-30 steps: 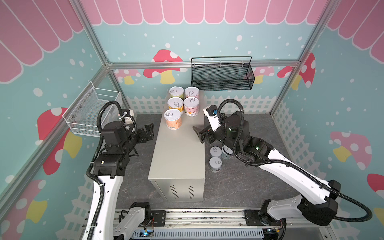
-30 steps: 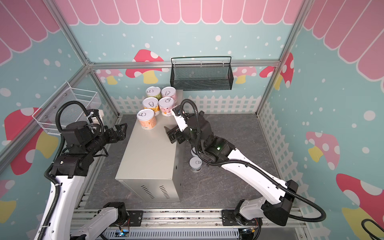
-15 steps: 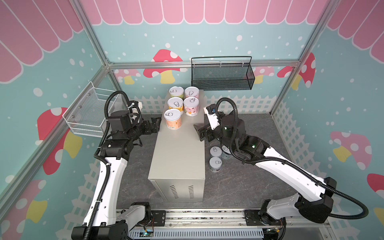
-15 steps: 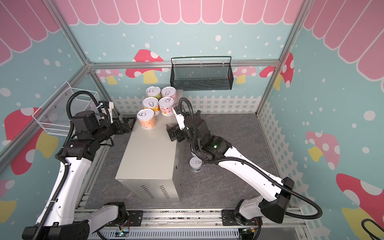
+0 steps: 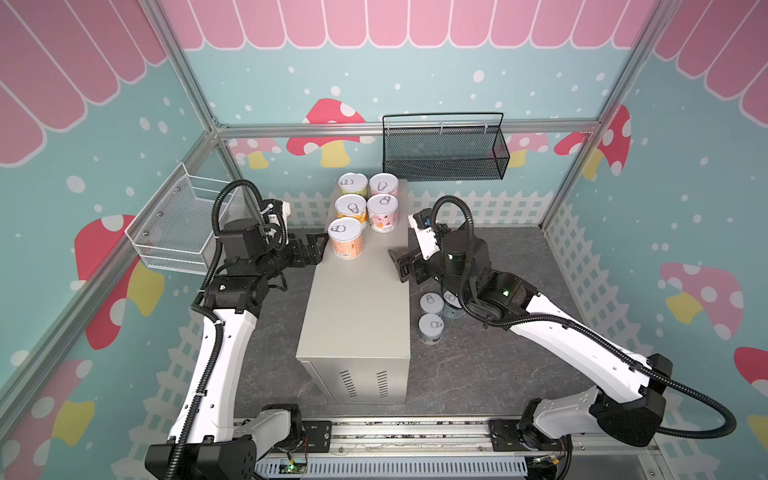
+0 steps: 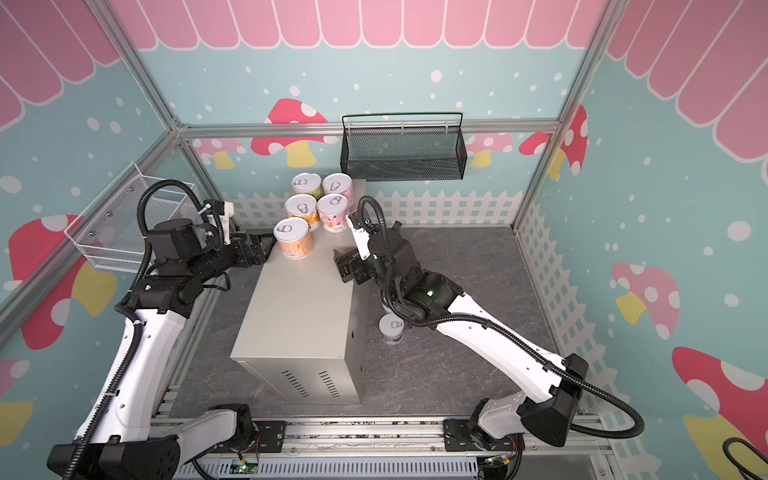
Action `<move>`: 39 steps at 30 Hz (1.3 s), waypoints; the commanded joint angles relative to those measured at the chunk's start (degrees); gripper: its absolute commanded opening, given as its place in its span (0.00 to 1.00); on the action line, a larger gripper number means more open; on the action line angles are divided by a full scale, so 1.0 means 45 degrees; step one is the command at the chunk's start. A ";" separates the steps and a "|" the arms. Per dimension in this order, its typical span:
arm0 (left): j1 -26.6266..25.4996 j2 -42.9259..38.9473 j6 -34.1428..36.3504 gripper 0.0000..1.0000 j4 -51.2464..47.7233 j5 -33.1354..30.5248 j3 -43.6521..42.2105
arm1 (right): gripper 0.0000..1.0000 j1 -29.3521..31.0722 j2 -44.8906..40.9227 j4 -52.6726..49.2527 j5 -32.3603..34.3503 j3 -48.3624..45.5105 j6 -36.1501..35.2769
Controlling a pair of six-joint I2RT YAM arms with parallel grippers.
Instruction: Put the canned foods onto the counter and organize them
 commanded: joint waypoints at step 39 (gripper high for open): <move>-0.0358 0.0354 0.0099 0.99 -0.0028 0.0614 -0.0176 | 0.99 -0.0061 -0.0676 0.0440 -0.0054 -0.0677 0.0104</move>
